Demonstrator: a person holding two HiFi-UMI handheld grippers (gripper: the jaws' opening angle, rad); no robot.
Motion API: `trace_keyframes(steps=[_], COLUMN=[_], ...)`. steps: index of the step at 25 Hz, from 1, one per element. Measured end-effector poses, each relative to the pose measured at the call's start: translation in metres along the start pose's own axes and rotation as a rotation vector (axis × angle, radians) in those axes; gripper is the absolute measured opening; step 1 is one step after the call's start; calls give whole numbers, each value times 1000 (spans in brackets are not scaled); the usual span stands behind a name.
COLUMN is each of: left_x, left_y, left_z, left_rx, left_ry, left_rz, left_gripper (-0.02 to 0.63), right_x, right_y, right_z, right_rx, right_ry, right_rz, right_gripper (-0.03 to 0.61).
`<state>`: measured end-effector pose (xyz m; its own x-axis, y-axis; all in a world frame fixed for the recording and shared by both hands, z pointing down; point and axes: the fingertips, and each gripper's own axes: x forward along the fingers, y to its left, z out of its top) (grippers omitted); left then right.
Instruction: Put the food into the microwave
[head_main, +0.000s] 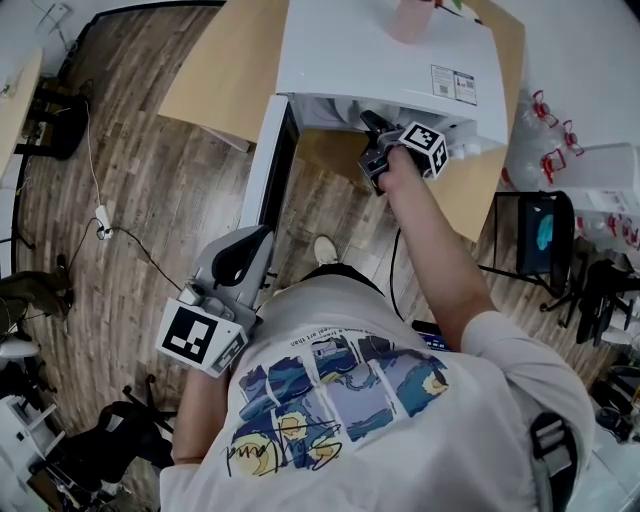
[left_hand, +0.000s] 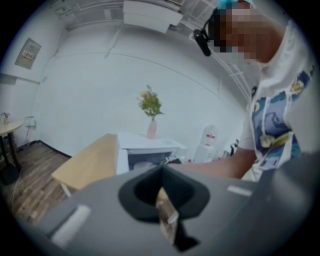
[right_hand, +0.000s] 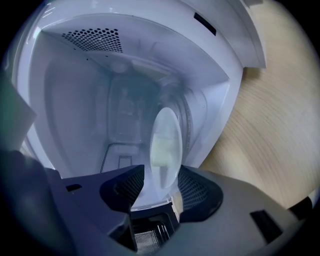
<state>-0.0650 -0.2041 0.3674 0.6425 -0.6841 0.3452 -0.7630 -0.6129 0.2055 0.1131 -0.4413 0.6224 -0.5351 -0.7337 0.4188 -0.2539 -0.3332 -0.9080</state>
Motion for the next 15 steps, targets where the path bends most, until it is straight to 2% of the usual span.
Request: trace_keyframes(steps=[6, 15], left_x=[-3, -4], left_y=[-2, -3], left_z=[0, 0], left_rx=[3, 4], left_ry=[2, 4], left_rz=[0, 4], left_gripper=[9, 9], right_x=[-3, 0], right_y=[-4, -6], right_z=[-6, -6], right_rx=[14, 36], right_ry=[8, 1], right_rz=[-25, 3], right_gripper=[221, 229])
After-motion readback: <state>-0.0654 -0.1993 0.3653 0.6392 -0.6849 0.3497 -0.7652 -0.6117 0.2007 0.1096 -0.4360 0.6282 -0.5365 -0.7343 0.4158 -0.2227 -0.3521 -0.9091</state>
